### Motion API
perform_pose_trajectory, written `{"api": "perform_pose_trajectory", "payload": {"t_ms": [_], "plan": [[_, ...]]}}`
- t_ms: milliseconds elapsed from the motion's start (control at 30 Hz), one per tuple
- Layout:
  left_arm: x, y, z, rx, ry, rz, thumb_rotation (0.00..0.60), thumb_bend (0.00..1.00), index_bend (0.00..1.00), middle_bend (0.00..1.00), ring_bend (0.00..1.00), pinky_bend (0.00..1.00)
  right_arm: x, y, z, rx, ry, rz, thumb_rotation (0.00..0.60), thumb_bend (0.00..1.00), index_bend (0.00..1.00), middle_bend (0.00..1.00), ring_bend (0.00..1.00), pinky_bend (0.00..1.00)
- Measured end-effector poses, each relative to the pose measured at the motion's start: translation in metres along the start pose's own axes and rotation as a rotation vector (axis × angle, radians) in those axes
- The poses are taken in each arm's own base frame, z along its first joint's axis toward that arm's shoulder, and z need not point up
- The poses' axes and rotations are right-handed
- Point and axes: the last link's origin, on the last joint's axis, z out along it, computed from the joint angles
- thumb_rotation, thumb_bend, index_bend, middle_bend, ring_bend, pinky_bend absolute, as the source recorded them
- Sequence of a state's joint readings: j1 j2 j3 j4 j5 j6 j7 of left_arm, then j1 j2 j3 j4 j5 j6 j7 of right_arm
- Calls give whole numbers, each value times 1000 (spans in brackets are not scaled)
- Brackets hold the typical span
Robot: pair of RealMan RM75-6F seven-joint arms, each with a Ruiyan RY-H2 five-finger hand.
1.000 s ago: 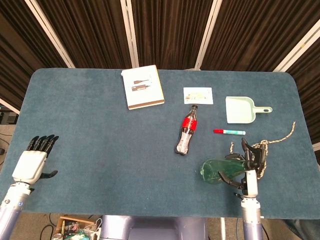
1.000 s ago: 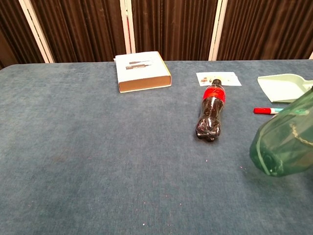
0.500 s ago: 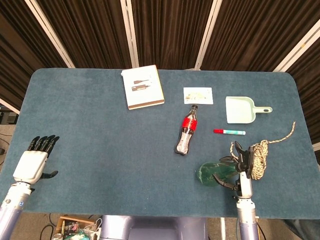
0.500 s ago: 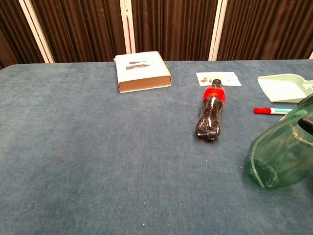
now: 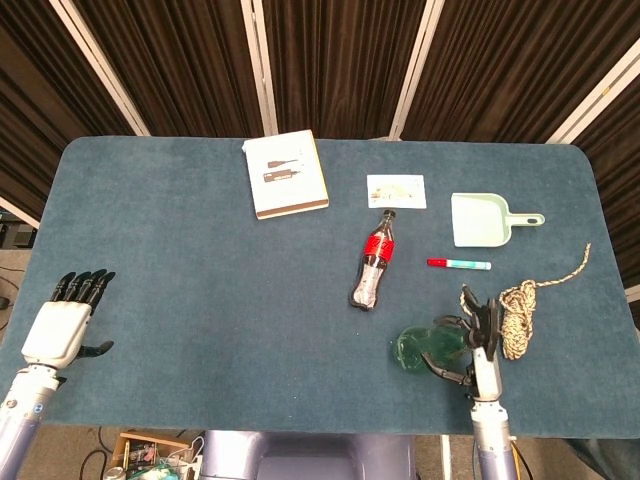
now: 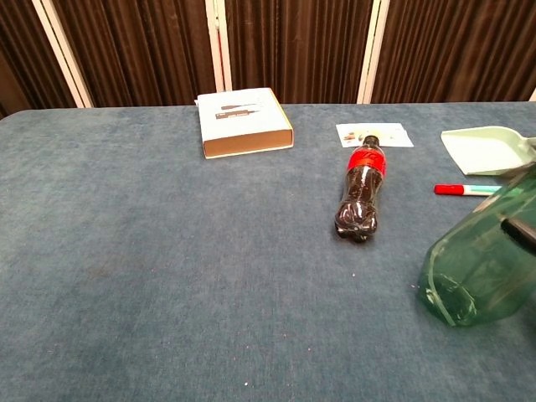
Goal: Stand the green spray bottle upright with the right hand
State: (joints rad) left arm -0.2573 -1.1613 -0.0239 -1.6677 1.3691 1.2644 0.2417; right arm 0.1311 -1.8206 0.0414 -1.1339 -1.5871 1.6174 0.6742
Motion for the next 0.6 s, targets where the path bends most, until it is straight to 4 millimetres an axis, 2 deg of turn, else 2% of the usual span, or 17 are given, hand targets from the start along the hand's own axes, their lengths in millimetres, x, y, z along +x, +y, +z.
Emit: {"api": "perform_pose_trajectory", "payload": {"t_ms": [67, 600], "plan": [[0, 0, 0, -1, 0, -2, 600, 55, 48, 44, 41, 0, -1, -1, 0, -1, -5, -9, 600, 248, 2, 0, 0, 0], [1, -1, -1, -5, -1, -9, 600, 55, 48, 44, 41, 0, 6, -17, 0, 26, 11, -14, 600, 206, 0, 0, 0, 0]]}}
